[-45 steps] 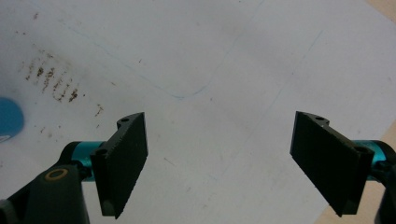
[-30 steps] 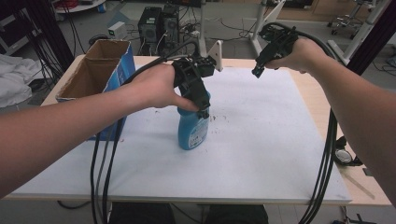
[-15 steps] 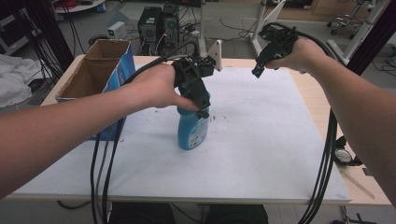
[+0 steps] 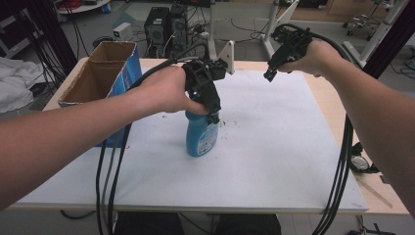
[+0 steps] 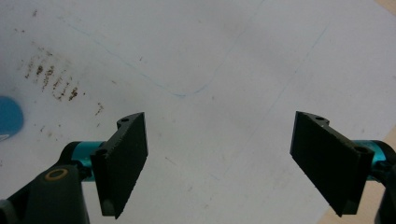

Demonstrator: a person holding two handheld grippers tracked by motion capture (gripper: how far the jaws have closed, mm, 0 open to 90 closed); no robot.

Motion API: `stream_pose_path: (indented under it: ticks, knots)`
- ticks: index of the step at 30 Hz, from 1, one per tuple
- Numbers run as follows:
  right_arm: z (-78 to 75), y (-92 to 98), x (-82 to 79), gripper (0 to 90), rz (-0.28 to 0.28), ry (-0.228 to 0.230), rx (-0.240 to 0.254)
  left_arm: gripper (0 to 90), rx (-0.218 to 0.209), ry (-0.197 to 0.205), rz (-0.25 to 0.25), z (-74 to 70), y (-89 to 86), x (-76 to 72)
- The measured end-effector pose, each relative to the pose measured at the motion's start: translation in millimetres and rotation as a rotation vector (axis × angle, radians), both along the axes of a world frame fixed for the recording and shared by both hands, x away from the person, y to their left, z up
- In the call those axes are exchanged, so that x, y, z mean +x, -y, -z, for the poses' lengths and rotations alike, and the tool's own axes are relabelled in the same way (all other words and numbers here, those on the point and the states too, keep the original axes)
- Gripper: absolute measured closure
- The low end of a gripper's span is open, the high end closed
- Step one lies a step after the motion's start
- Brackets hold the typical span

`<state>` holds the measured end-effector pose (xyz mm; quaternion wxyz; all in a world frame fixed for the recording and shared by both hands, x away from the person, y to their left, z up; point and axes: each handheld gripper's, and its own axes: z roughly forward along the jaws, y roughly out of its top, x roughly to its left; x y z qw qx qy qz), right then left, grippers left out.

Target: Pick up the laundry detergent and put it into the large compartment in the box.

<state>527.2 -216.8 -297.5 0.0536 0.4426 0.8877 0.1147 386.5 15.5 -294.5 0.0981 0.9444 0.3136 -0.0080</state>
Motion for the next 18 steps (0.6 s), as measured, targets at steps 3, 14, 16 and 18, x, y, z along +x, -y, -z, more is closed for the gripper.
stream_pose_path:
  ticks: [3,14,16,18]
  knots:
    - [0.0,0.1,0.0,18.3,-0.009,0.001,0.003,35.8,-0.001,0.000,0.003,-0.5,-0.9,-0.3]
    - [0.2,1.1,0.8,18.4,-0.002,0.000,0.002,36.5,-0.013,0.010,0.033,-9.2,-5.3,1.8]
    - [0.2,1.1,1.0,18.3,-0.002,0.000,0.005,36.5,-0.020,0.011,0.035,-15.6,-6.9,2.6]
    - [0.4,1.2,1.0,18.3,0.000,-0.001,0.006,36.5,-0.019,0.009,0.038,-21.8,-8.7,3.4]
